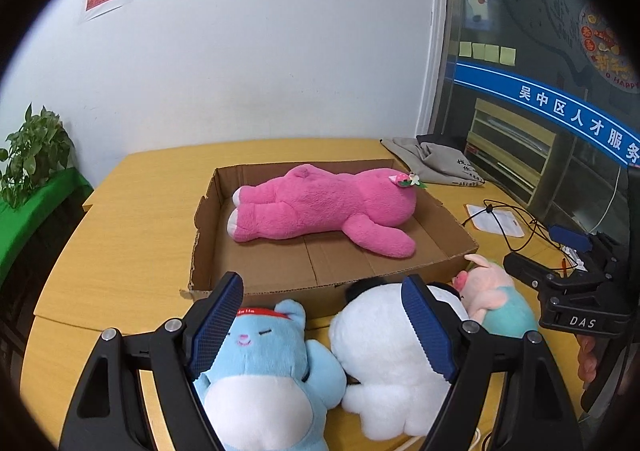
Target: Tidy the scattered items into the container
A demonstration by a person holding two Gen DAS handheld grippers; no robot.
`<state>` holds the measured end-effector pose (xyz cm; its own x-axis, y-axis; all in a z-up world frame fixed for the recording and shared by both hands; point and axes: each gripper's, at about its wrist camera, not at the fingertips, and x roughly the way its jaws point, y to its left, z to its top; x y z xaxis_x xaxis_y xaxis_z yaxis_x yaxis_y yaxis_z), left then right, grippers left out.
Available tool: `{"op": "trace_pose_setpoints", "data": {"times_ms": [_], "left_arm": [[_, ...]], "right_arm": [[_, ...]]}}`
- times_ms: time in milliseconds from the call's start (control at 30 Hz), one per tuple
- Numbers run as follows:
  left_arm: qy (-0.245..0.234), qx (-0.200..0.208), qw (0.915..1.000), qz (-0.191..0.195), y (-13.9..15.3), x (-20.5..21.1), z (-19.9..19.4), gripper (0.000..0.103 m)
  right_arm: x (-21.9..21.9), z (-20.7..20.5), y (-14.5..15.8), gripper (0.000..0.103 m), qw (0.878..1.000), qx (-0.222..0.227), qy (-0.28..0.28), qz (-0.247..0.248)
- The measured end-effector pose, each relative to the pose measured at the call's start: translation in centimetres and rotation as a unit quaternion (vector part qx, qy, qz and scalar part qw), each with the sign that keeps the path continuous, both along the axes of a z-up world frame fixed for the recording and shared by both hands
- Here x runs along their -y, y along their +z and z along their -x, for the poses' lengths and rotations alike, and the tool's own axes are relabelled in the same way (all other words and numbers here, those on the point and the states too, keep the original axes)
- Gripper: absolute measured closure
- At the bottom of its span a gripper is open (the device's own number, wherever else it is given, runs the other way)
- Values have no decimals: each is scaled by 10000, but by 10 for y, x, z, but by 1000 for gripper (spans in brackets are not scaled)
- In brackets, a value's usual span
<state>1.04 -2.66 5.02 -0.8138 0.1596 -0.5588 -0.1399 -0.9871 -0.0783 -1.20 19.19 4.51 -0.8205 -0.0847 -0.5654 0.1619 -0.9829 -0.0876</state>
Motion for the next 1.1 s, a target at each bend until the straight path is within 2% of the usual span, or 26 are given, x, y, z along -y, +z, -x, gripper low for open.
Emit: {"op": "trace_pose_setpoints", "data": {"times_ms": [567, 767, 867, 967, 1100], "left_arm": [[-102, 40, 9999, -46, -5, 0, -11, 22], [-141, 178, 9995, -238, -15, 16, -10, 22], [-59, 304, 9990, -333, -26, 35, -10, 22], [58, 528, 9976, -452, -38, 57, -5, 22], [119, 818, 9948, -600, -57, 84, 4, 22]], "right_arm": [[-4, -14, -2, 0, 10000, 68, -37, 43], [4, -15, -7, 0, 9998, 122, 134, 113], [19, -18, -15, 0, 9986, 221, 450, 194], [47, -27, -27, 0, 9931, 339, 1083, 295], [93, -36, -53, 0, 9765, 689, 1966, 544]]}}
